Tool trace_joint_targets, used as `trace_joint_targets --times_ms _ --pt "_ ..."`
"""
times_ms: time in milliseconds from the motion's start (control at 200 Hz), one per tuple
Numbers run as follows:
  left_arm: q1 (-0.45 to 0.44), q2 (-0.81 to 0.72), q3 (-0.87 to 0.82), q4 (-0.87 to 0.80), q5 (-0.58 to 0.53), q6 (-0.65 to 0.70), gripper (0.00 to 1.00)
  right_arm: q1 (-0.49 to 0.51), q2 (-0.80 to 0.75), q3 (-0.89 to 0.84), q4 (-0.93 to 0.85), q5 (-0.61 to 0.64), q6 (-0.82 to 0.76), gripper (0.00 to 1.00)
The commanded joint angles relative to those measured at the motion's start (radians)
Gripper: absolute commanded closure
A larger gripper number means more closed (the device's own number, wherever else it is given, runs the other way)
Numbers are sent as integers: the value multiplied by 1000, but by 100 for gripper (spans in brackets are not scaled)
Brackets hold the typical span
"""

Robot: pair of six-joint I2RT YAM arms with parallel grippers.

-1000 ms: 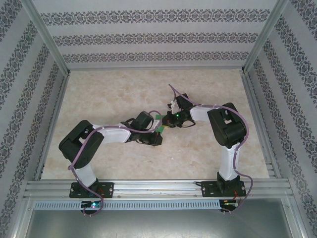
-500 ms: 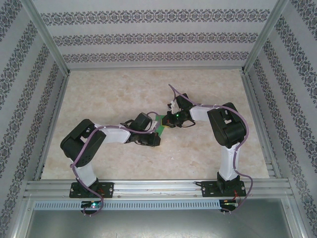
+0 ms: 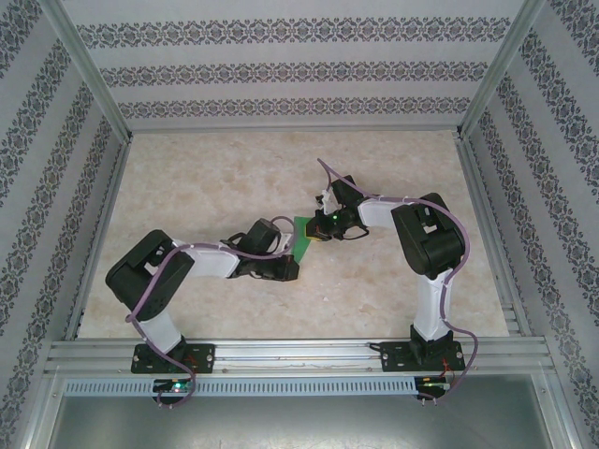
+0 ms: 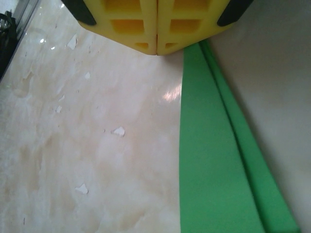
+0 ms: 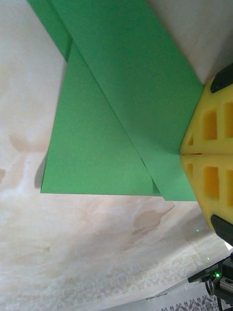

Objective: Fold a paper plane with a square sheet of paper (fold left side to right side)
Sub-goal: Fold the wing for the fifth time at the center of the table, then turn over the paper plane at the center of the table.

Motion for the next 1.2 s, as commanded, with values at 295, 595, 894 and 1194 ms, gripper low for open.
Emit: trace_joint_targets --times_ms 295,595,894,1194 --pt "6 -258 -90 9 -78 7 93 13 42 14 -99 89 -40 95" --pt "75 -516 -171 -13 -331 57 84 30 -76 88 -199 185 -99 74" --pt "124 -734 -260 -27 -494 106 63 105 -271 64 -301 422 -109 45" --pt "172 -838 -368 78 -540 141 22 220 -239 146 -469 638 -1 27"
